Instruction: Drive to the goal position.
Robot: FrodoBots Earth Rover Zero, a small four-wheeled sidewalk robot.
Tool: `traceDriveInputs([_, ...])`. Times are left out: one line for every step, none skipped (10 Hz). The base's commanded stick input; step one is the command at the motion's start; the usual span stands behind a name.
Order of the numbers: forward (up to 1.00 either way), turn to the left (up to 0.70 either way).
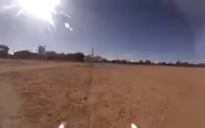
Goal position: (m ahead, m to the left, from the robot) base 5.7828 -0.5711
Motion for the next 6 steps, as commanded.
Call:
traceDriveInputs([0.5, 0.0])
traceDriveInputs([0.5, 0.0])
traceDriveInputs([0.5, 0.0])
traceDriveInputs([0.5, 0.0])
traceDriveInputs([0.5, 0.0])
traceDriveInputs([0.5, 0.0])
